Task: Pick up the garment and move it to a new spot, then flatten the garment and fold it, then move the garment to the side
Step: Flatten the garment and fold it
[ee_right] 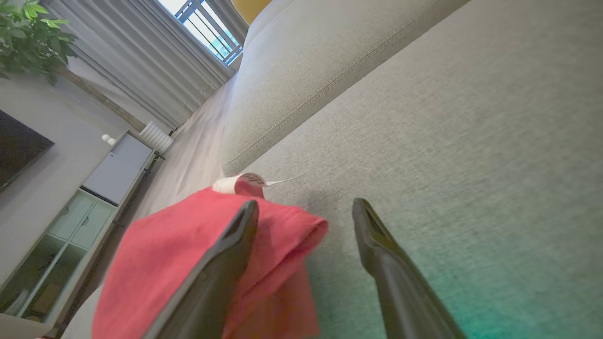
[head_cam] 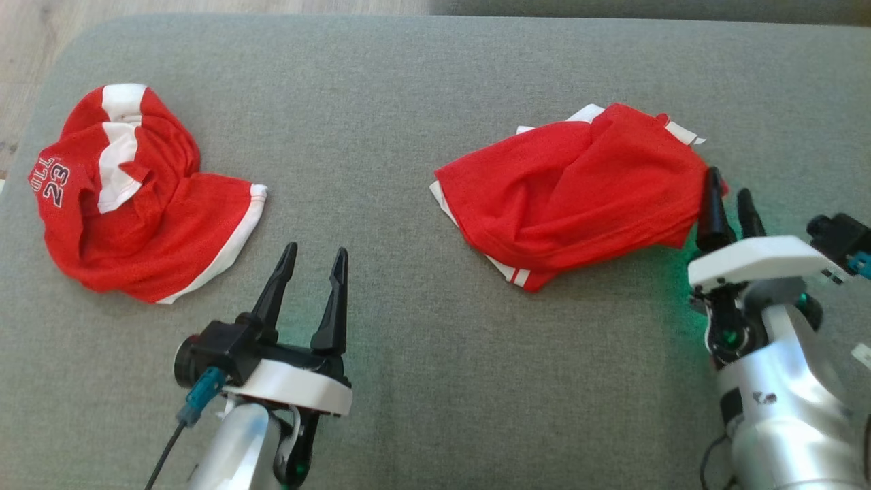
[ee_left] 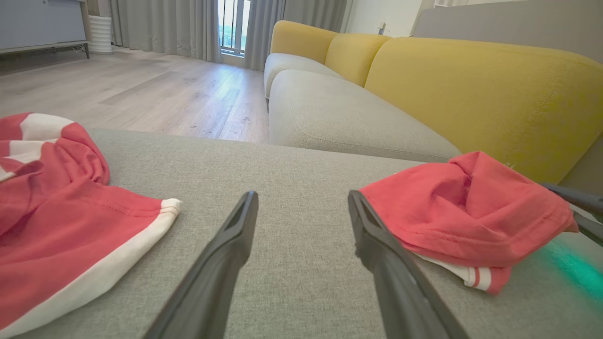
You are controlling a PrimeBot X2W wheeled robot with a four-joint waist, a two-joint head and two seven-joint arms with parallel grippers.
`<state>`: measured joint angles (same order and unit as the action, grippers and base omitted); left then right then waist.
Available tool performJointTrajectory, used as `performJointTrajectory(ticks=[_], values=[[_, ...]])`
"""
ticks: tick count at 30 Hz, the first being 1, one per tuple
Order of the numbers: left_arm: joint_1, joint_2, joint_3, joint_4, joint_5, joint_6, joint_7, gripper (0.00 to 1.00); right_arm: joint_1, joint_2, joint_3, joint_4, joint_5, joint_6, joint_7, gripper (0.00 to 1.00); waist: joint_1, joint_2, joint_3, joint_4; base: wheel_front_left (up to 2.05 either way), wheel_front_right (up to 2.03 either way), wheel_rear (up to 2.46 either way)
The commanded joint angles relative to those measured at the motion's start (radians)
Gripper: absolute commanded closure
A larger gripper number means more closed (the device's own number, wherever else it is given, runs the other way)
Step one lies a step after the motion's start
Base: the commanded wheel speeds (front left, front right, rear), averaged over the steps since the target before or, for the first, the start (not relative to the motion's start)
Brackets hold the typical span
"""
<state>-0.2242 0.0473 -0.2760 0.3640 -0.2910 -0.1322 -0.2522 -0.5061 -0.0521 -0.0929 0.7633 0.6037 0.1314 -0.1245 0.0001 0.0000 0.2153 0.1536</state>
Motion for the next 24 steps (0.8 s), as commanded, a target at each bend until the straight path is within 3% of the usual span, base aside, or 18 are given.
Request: performJointTrajectory(ticks=[1,3,4,6,17,24], values=[[-0.037,0.004,0.028,-0.031,0.001,0.002,-0.01,0.0,-0.044,0.002,0.047,-0.013,0.033,-0.001,-0.011,0.0,-0.0001,0.0,0.004,0.0,0.0,0.0,0.0],[-0.041,0.003,0.031,-0.034,0.001,0.002,-0.01,0.0,-0.055,0.002,0.085,-0.006,0.075,-0.001,-0.008,0.0,-0.0001,0.0,0.008,-0.001,0.0,0.0,0.0],[-0.042,0.003,0.031,-0.035,0.001,0.002,-0.01,0.0,-0.058,0.002,0.104,-0.005,0.088,-0.001,-0.008,0.06,-0.0001,0.0,0.01,-0.002,0.0,0.0,0.0],[-0.045,0.003,0.033,-0.036,0.002,0.002,-0.01,0.0,-0.064,0.002,0.13,-0.004,0.097,-0.001,-0.02,1.0,-0.0001,0.0,0.01,-0.004,0.0,0.0,0.0],[-0.032,0.003,0.033,-0.026,-0.005,0.002,-0.01,0.0,-0.094,0.002,0.187,-0.089,-0.006,-0.001,-0.096,1.0,-0.0001,0.0,-0.035,-0.018,0.0,0.0,0.0],[-0.017,0.003,0.026,-0.029,-0.03,0.004,-0.01,0.0,-0.243,0.002,0.305,-0.229,-0.075,-0.001,0.0,1.0,-0.0001,0.0,-0.078,-0.005,0.0,0.0,0.0]])
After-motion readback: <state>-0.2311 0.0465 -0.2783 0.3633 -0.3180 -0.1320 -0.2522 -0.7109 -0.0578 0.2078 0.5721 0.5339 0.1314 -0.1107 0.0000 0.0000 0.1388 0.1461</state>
